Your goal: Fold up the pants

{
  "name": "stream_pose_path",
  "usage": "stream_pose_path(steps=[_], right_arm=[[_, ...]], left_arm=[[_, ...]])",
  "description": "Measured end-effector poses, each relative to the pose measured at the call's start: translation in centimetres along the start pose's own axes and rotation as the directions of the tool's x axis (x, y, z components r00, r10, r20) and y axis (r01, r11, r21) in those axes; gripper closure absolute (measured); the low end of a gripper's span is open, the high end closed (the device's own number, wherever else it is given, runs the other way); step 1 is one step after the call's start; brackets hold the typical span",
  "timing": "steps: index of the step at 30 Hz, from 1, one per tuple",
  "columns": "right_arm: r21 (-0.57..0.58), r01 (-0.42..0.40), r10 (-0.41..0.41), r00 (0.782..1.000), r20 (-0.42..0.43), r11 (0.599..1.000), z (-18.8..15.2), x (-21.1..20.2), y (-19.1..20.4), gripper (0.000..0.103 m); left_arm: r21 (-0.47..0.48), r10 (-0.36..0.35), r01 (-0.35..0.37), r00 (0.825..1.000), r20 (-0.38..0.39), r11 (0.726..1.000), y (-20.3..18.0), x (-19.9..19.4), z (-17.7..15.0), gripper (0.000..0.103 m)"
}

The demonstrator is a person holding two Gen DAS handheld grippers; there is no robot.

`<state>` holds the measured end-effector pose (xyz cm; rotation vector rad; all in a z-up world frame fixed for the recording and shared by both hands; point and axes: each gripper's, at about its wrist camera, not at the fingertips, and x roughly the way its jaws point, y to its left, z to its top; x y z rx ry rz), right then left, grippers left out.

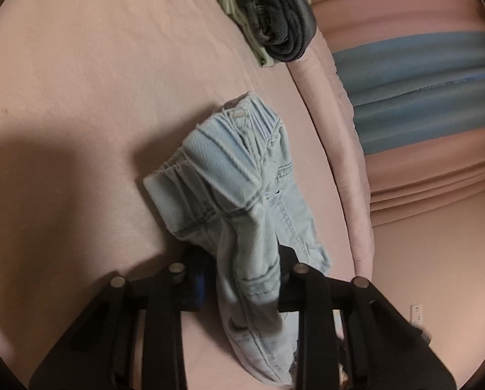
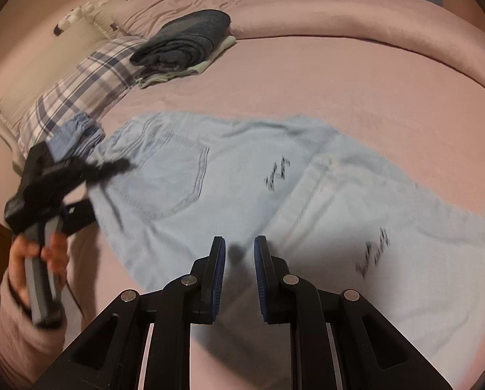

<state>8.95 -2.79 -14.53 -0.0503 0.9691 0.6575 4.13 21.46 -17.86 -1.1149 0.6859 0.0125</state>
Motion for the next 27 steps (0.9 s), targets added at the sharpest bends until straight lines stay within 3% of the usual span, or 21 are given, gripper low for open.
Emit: stream_pose_path(steps=[3,8,11,17,20,22,24,27], right_arm=[[-0.007,0.021,-0.021,1.0,0.01,1.0,1.9,1.3,0.3,0.086],[0.051,0.111,-0.111,0.994,0.012,0.993,5.4,4.1,-0.3,0.086],[0.105,0.145,-0.136,0.986,-0.095,0.984,6.2,7.4,-1.6,0.086],[0.111,0.113,-0.103,0.99,-0.093,0.987,5.8,5.8,-1.7,0.086],[0.103,0.043,-0.036,0.997,-0.067,0.994,3.9,3.3,-0.8,0.086],[0.068,0.017,-0.011,0.996,-0.092,0.998,1.9,2.5,0.5,0.086],[0.044,0.017,-0.01,0.988,-0.155,0.999,0.1,3.1,1.2,0.086],[0.028,0.034,-0.029,0.989,-0.148,0.999,-0.9,3.3,1.4,0.086]], left_arm=[[0.132,0.018,-0.021,0.999,0.03,0.991,-1.8,-0.6,-0.2,0.08],[0.339,-0.013,-0.012,0.997,0.073,0.941,-5.3,-1.3,-0.9,0.081],[0.388,-0.043,0.012,0.997,0.07,0.922,-6.2,-1.7,-1.2,0.081],[0.416,-0.06,0.029,0.996,0.061,0.909,-7.1,-1.4,-0.8,0.081],[0.436,-0.062,0.03,0.996,0.06,0.899,-7.5,-1.8,-1.1,0.081],[0.443,-0.064,0.032,0.996,0.06,0.896,-8.0,-1.7,-1.3,0.081],[0.456,-0.064,0.033,0.997,0.053,0.889,-8.5,-1.6,-1.6,0.081],[0.487,-0.055,0.021,0.997,0.055,0.873,-9.3,-1.8,-2.2,0.081]])
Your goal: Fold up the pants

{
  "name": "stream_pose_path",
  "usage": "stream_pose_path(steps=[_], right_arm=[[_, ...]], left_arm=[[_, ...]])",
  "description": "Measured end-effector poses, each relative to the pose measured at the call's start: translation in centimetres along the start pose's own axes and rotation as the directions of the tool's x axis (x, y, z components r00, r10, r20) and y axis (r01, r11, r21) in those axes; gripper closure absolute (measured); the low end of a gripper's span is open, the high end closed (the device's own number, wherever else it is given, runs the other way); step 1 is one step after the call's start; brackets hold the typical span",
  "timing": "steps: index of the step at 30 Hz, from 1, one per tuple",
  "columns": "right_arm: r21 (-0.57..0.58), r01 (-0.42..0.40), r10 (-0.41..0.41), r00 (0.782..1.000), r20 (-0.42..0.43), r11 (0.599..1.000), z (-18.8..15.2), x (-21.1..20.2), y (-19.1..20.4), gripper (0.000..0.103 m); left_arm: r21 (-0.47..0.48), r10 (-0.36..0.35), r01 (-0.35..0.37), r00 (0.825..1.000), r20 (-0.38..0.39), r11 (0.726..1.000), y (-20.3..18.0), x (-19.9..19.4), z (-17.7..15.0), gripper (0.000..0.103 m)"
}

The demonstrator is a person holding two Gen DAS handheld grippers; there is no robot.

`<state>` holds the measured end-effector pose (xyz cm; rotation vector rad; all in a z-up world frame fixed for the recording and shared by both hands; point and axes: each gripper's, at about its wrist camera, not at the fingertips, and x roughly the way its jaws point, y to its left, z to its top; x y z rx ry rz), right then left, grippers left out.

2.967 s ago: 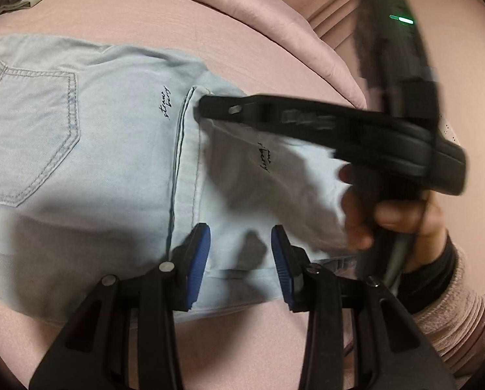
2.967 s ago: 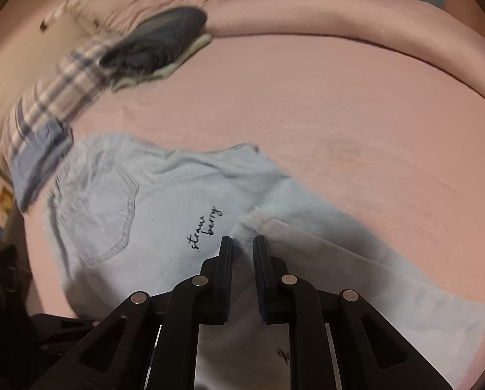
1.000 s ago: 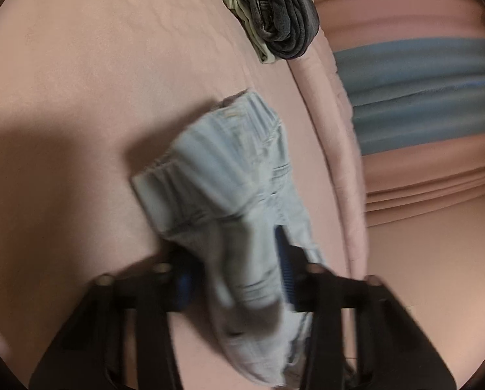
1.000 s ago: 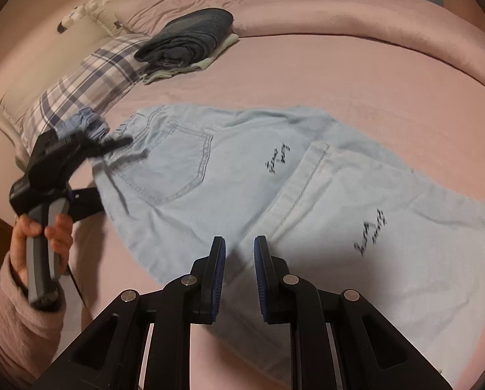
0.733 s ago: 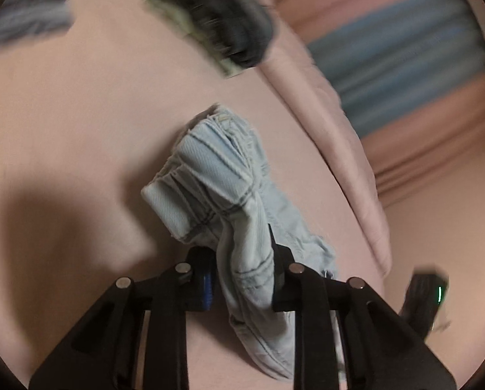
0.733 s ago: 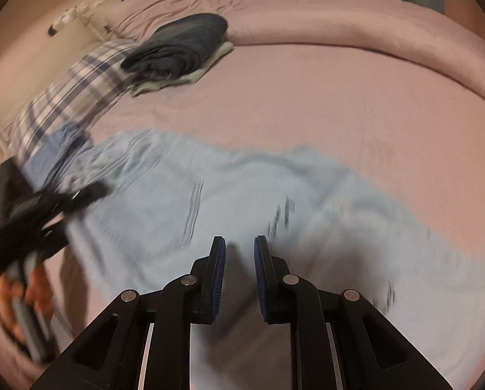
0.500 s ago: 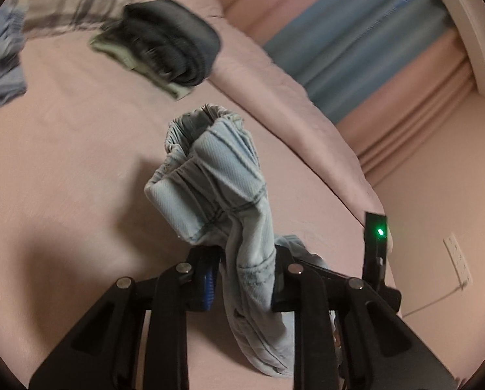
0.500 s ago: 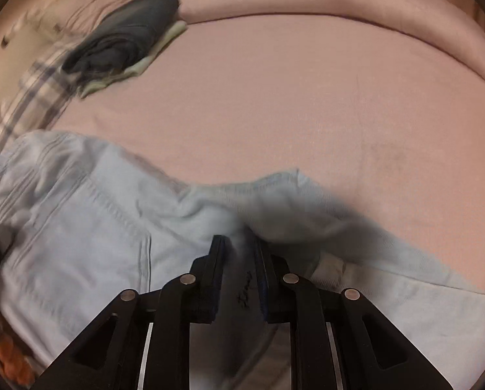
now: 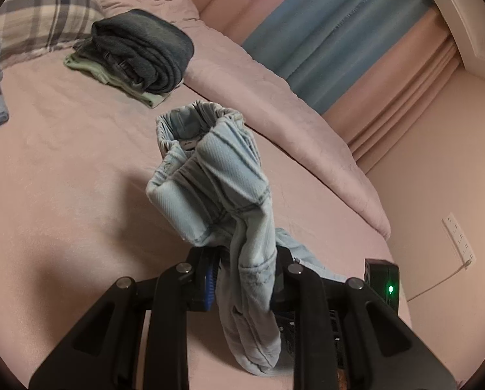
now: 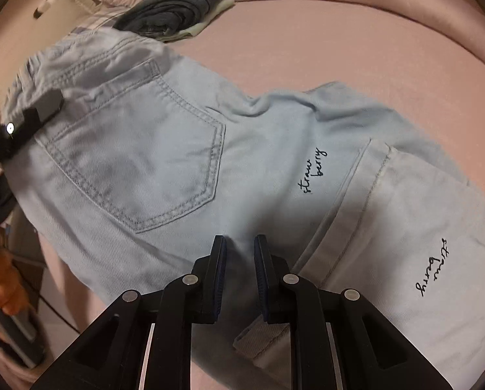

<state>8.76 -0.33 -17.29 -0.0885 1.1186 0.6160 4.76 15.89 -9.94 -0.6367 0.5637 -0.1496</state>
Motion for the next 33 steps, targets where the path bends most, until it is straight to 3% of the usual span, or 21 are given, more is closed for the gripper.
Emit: stream_pose_path(steps=[4,11,20,24,26,28,33], right_arm=[[0.054,-0.053,0.054,0.998,-0.021,0.997,-0.4,-1.2,-0.6,0.086],[-0.017,-0.075,0.074,0.997,-0.033,0.997,-3.8,-1.5,0.7,0.086],[-0.024,-0.087,0.087,0.996,-0.036,0.996,-3.3,-0.7,2.1,0.086],[0.065,-0.167,0.169,0.985,-0.027,0.984,-2.8,-1.0,0.0,0.085],[0.096,-0.2,0.2,0.98,0.011,0.975,-2.8,-1.9,-1.0,0.08],[0.13,-0.228,0.221,0.973,0.062,0.965,-3.0,-2.9,-2.1,0.062],[0.236,-0.33,0.299,0.941,0.157,0.914,-3.2,-4.7,-5.5,0.061]], left_arm=[[0.041,0.011,-0.011,1.0,0.006,0.999,-1.0,-0.4,0.1,0.081],[0.09,0.038,-0.036,0.999,-0.015,0.995,-2.1,0.0,-0.5,0.081],[0.152,0.05,-0.046,0.999,-0.019,0.987,-3.6,-0.2,-0.9,0.081],[0.186,0.035,-0.032,0.999,-0.015,0.982,-4.6,-0.5,-0.9,0.081],[0.203,0.036,-0.032,0.999,-0.017,0.979,-5.0,-0.4,-1.0,0.081],[0.222,0.036,-0.03,0.999,-0.022,0.975,-5.6,-0.3,-1.2,0.081],[0.269,0.023,-0.012,0.999,-0.037,0.963,-7.3,0.0,-1.9,0.081]])
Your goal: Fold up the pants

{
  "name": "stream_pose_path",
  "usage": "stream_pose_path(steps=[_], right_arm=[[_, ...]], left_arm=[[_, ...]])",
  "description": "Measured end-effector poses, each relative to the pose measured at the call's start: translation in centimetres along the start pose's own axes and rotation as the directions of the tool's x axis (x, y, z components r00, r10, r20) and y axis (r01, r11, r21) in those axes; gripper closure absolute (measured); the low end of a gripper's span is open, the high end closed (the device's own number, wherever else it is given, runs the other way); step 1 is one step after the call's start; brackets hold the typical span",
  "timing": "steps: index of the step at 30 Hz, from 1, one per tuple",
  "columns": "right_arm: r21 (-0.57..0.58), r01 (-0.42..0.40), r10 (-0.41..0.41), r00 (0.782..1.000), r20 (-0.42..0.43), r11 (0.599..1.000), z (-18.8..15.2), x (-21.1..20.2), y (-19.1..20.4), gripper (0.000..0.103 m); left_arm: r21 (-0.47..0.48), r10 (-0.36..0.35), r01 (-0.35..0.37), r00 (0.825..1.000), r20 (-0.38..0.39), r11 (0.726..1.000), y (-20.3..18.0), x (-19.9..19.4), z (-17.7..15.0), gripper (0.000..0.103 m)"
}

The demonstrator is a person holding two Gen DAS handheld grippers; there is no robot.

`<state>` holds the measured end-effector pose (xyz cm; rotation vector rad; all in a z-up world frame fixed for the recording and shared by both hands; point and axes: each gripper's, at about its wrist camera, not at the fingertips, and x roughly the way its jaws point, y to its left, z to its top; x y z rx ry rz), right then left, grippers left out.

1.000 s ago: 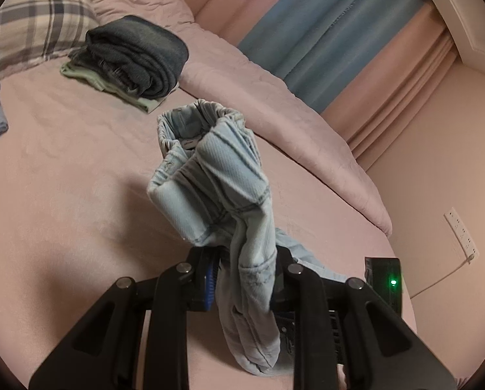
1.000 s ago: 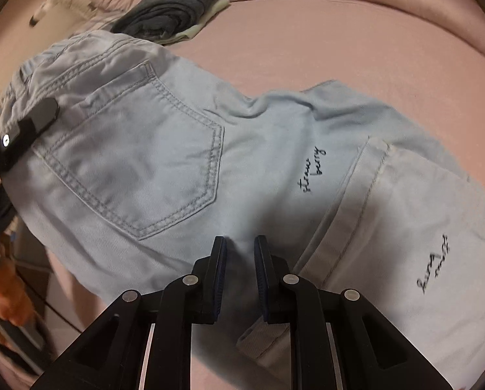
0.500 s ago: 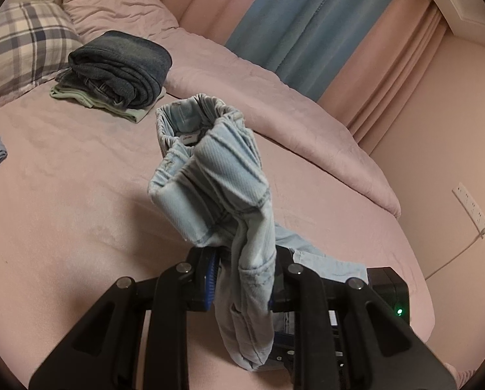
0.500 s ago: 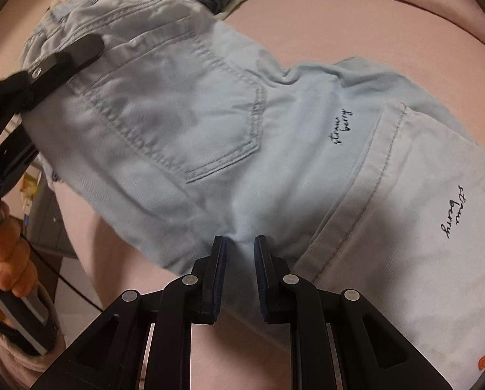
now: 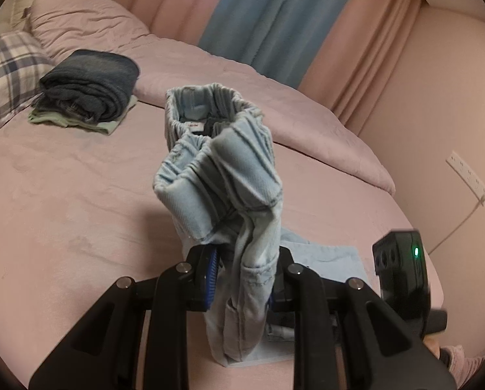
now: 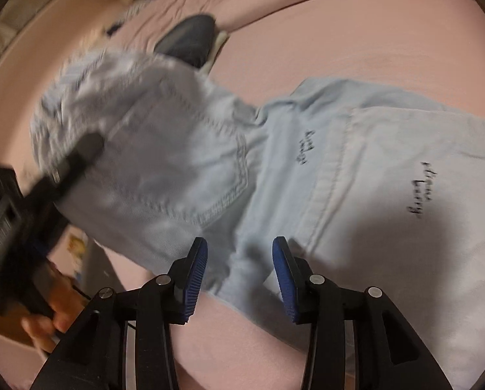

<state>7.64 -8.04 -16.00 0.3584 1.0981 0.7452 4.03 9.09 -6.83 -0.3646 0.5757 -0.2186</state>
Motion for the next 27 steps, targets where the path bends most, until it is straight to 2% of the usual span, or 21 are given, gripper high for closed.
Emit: stream_pose_path(steps=[3,5,7,10,12,14,17,18,20,23,25,27], right_arm=[[0.099,-0.098,0.092,0.994,0.064,0.99,0.6,-1.7,-2.0,0.057],[0.169,-0.186,0.167,0.978,0.123,0.968,0.9,-2.9,-3.5,0.051],[0.25,-0.304,0.261,0.946,0.192,0.919,1.0,-4.0,-5.3,0.044],[0.327,-0.432,0.356,0.895,0.268,0.84,0.8,-4.4,-7.2,0.04],[0.356,-0.479,0.387,0.871,0.301,0.802,0.1,-3.7,-7.7,0.039],[0.371,-0.539,0.435,0.838,0.33,0.756,-0.3,-4.2,-8.1,0.037],[0.38,-0.63,0.511,0.774,0.373,0.677,-1.1,-4.3,-8.2,0.034],[0.382,-0.645,0.522,0.762,0.383,0.662,-1.2,-4.3,-8.1,0.034],[0.388,-0.651,0.526,0.758,0.386,0.652,-1.1,-4.4,-8.2,0.03],[0.394,-0.625,0.51,0.78,0.364,0.674,-1.6,-5.5,-8.5,0.03],[0.402,-0.594,0.486,0.803,0.345,0.697,-1.6,-5.6,-8.5,0.029],[0.414,-0.576,0.472,0.817,0.333,0.705,-1.7,-5.7,-8.8,0.029]], left_arm=[[0.038,-0.014,0.014,1.0,-0.015,0.999,-1.3,0.4,-0.2,0.081],[0.065,-0.02,0.022,0.999,-0.031,0.998,-2.2,1.0,-0.5,0.081],[0.091,-0.029,0.034,0.998,-0.047,0.995,-3.2,1.5,-0.9,0.081],[0.133,-0.038,0.048,0.996,-0.076,0.99,-4.5,2.3,-1.4,0.081],[0.17,-0.04,0.057,0.994,-0.103,0.984,-5.6,3.0,-1.9,0.08],[0.207,-0.042,0.069,0.99,-0.133,0.976,-6.7,3.8,-2.6,0.08],[0.246,-0.043,0.088,0.982,-0.183,0.965,-7.9,5.3,-3.7,0.079],[0.257,-0.039,0.09,0.979,-0.199,0.962,-8.2,5.7,-4.1,0.078],[0.274,-0.031,0.092,0.975,-0.219,0.957,-8.5,6.4,-4.5,0.078],[0.31,-0.017,0.097,0.968,-0.25,0.946,-9.0,7.3,-5.2,0.076],[0.322,-0.021,0.107,0.966,-0.259,0.941,-9.1,7.5,-5.4,0.068],[0.301,-0.048,0.134,0.959,-0.278,0.944,-8.9,7.6,-5.3,0.051]])
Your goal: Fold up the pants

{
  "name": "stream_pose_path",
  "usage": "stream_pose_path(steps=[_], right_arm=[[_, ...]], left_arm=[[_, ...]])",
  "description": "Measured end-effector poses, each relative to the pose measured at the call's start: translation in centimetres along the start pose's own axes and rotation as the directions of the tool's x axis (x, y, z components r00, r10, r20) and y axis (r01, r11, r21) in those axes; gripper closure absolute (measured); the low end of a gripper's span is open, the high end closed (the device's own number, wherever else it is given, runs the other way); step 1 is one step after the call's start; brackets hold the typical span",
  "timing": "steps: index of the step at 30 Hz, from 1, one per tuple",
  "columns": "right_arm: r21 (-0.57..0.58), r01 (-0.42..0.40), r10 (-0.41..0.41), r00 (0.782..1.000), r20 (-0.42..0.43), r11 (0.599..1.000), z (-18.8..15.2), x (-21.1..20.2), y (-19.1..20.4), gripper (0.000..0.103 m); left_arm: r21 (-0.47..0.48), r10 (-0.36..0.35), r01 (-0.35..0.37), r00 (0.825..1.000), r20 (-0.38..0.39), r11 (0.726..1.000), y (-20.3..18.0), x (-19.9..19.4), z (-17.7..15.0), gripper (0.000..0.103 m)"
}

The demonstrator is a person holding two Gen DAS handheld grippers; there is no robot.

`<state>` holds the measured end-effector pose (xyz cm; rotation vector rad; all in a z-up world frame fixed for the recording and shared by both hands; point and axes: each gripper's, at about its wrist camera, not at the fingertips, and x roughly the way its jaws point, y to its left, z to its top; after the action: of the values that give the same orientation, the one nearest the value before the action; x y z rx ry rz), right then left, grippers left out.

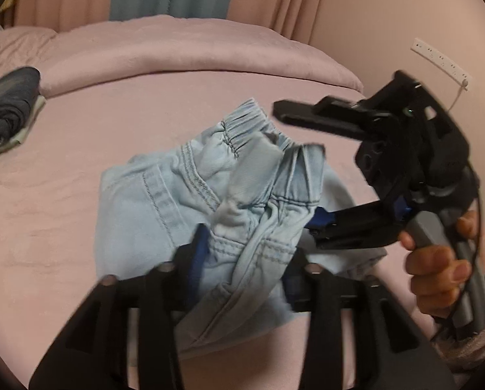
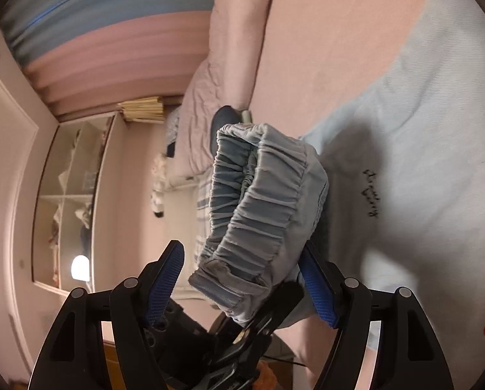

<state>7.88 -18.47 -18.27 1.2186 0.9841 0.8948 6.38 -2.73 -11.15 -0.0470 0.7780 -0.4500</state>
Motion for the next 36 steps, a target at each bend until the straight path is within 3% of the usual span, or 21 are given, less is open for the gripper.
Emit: stream_pose_path(steps=[2,3,4,7,11,16,22,30,36], right_arm=[[-0.007,0.043,-0.043,0.999,-0.007,0.999,0.2,-0.3,-0.4,0.029],[-0.016,0.073,-0.073,0.997,-0.012,0.997,0.2,-0.2,-0.4,0.029],[-0.032,0.105,-0.106,0.994,-0.013,0.994,0.1,-0.2,-0.4,0.029],[-0.088,0.182,-0.184,0.983,-0.021,0.979,0.1,0.1,-0.2,0.029],[-0.164,0.286,-0.29,0.957,-0.004,0.944,0.1,0.4,0.4,0.035],[-0.244,0.416,-0.423,0.906,0.027,0.876,-0.2,1.0,0.7,0.056],[-0.339,0.51,-0.511,0.855,0.093,0.791,-0.9,1.4,1.7,0.064],[-0.43,0.488,-0.46,0.87,0.174,0.76,-1.7,-0.4,4.5,0.067],[-0.434,0.474,-0.431,0.88,0.2,0.766,-1.6,-1.6,5.1,0.068]], left_arm=[[-0.005,-0.026,0.026,1.0,-0.012,1.0,0.1,-0.2,-0.2,0.04],[0.005,-0.004,0.004,1.0,-0.015,1.0,0.1,-0.3,-0.4,0.03],[0.012,0.012,-0.012,1.0,-0.018,1.0,0.0,-0.4,-0.8,0.028],[-0.023,-0.018,0.017,1.0,-0.026,1.0,0.7,-1.1,-1.8,0.028],[-0.103,0.043,-0.045,0.999,-0.022,0.994,3.0,-2.2,-3.4,0.028],[-0.33,0.072,-0.078,0.997,-0.028,0.941,8.2,-3.3,-5.1,0.028],[-0.402,0.111,-0.121,0.993,-0.048,0.908,9.7,-3.6,-5.8,0.028],[-0.385,0.11,-0.12,0.993,-0.047,0.915,9.0,-3.8,-5.9,0.028],[-0.381,0.114,-0.125,0.992,-0.052,0.916,9.5,-3.4,-5.6,0.027]])
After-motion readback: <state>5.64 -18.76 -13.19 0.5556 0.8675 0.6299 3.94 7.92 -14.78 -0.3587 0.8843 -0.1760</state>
